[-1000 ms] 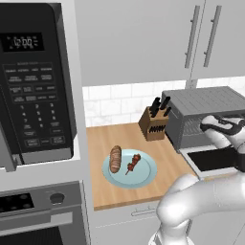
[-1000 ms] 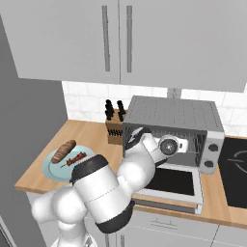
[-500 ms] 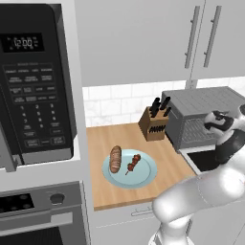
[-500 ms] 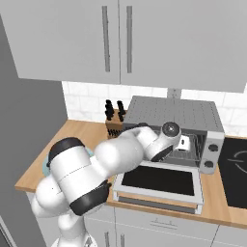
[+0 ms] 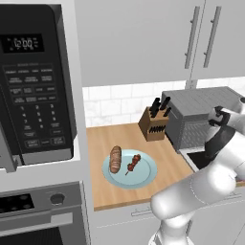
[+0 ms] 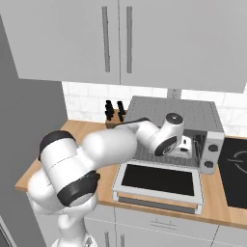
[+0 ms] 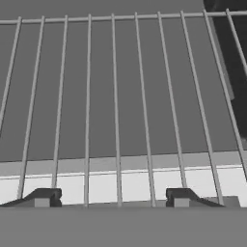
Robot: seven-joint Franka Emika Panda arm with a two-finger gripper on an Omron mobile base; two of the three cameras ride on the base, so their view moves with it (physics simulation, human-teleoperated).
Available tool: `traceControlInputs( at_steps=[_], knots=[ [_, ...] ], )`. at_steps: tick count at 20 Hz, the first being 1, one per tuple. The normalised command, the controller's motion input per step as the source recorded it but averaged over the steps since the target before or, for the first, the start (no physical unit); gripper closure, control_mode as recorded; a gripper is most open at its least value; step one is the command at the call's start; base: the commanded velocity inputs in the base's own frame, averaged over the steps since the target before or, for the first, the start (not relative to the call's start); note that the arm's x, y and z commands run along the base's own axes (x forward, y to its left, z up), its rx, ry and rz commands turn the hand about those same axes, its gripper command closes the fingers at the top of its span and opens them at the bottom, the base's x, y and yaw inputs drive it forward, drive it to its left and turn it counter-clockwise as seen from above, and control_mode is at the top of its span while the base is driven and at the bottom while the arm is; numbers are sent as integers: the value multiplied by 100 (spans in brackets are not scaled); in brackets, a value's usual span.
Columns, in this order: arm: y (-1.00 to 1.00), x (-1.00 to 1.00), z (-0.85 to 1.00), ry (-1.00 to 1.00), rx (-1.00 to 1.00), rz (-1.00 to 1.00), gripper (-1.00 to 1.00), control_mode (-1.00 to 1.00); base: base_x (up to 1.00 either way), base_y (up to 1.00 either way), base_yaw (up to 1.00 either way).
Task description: Pick up the kebab skewer and baguette bread, and place them inside the toaster oven. Close the toaster oven door and start by setting the timer.
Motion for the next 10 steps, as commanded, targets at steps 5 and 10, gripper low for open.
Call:
traceControlInputs(
  at_steps=[5,10],
  knots=[
    [0,-100,-100,13,2,0,-100,-100,0,0,0],
    [0,-100,-92,12,4,0,-100,-100,0,0,0]
  ],
)
